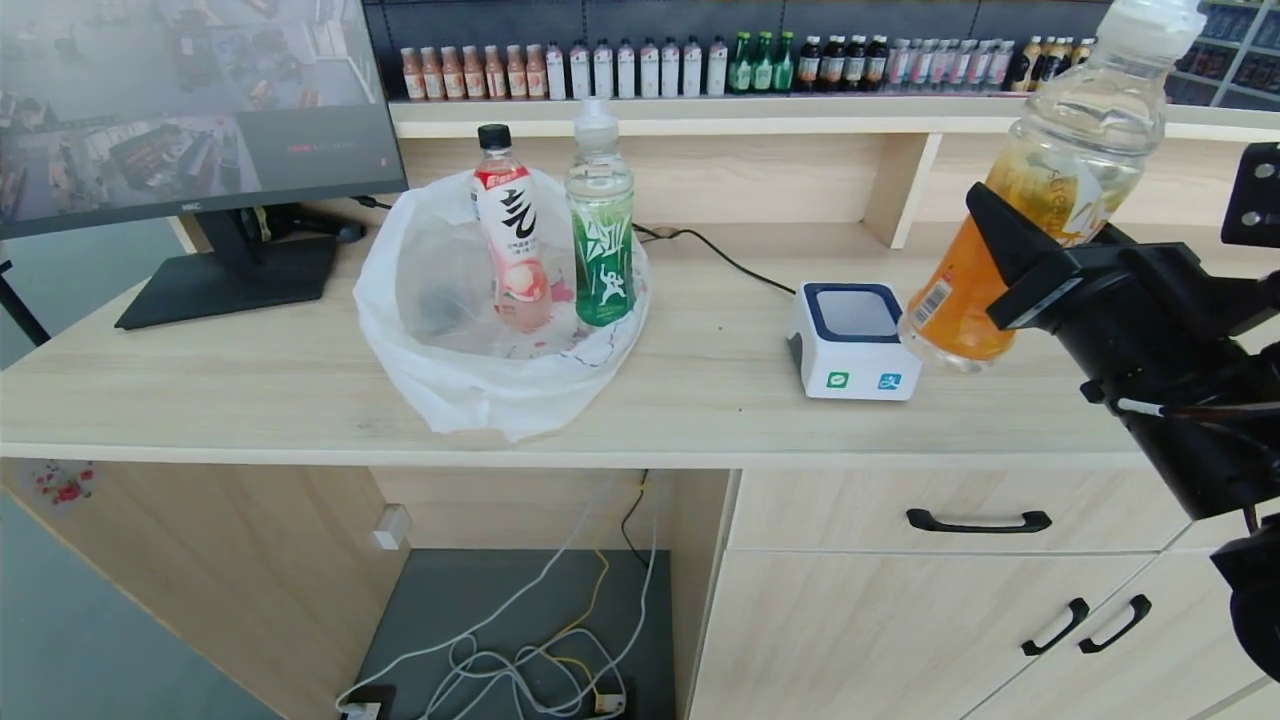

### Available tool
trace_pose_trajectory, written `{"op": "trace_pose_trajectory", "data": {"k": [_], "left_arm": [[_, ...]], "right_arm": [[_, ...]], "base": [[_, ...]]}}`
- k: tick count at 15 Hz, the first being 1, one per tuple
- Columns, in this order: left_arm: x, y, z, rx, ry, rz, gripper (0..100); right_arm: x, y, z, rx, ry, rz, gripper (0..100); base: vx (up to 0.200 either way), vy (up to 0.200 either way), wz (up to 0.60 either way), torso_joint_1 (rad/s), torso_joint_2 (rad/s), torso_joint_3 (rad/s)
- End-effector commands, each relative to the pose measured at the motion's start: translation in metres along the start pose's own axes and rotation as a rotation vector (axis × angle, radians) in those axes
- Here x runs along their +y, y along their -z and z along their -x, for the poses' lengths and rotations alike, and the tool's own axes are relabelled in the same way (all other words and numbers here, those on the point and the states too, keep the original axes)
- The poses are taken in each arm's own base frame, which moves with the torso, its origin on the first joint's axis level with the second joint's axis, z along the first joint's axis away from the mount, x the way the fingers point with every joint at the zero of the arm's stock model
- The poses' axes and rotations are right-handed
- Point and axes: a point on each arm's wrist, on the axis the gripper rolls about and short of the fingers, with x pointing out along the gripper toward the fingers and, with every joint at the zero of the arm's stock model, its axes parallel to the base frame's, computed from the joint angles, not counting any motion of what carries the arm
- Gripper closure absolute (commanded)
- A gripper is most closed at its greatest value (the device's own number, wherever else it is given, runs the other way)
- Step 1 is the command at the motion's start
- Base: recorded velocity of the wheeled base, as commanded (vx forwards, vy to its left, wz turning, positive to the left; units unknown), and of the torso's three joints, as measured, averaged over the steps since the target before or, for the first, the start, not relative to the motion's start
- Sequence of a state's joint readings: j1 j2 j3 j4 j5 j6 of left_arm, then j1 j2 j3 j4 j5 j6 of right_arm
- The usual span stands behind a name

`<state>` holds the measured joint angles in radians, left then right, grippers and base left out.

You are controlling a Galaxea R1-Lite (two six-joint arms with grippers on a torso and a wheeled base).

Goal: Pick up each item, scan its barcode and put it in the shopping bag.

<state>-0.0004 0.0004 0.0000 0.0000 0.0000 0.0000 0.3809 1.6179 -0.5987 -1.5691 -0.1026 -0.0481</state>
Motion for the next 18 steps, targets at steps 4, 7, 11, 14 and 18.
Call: {"op": "trace_pose_trajectory", "data": {"k": [4, 7, 11, 14, 18], "left_arm": [[0.0, 0.0, 0.0, 0.0, 0.001, 0.0, 0], [0.0, 0.0, 0.0, 0.0, 0.001, -0.002, 0], [0.0, 0.0, 0.0, 0.0, 0.001, -0.002, 0], [0.0, 0.0, 0.0, 0.0, 0.001, -0.002, 0], [0.0, 0.0, 0.0, 0.0, 0.001, -0.003, 0]], "right_arm": [[0.002, 0.002, 0.001, 0.003, -0.054, 0.061, 100], [0.003, 0.003, 0.001, -0.001, -0.073, 0.207, 100], [0.01, -0.003, -0.006, -0.05, -0.104, 0.354, 100], [0.018, -0.013, -0.022, -0.054, -0.17, 0.461, 100], [0.026, -0.022, -0.052, -0.115, -0.34, 0.631, 100]], "base": [[0.0, 0.0, 0.0, 0.0, 0.0, 0.0], [0.0, 0.0, 0.0, 0.0, 0.0, 0.0], [0.0, 0.0, 0.0, 0.0, 0.0, 0.0], [0.0, 0.0, 0.0, 0.0, 0.0, 0.0], [0.0, 0.0, 0.0, 0.0, 0.0, 0.0]]}}
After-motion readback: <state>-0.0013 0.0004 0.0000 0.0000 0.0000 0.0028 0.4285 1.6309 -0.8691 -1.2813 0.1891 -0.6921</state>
